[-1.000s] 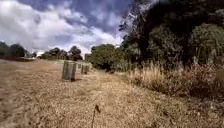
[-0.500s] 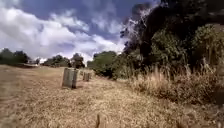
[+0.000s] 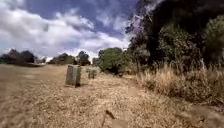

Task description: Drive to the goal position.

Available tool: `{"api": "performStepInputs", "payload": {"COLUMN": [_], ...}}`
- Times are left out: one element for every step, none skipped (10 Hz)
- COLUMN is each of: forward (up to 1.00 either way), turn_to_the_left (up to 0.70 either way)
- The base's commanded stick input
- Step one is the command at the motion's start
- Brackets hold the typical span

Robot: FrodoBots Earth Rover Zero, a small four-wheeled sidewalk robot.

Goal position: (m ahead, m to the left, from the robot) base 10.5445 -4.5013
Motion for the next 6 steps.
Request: {"api": "performStepInputs", "payload": {"forward": [0.70,0.70,0.70,0.70,0.70,0.70], "turn_to_the_left": [0.00,0.00,0.00,0.00,0.00,0.00]}}
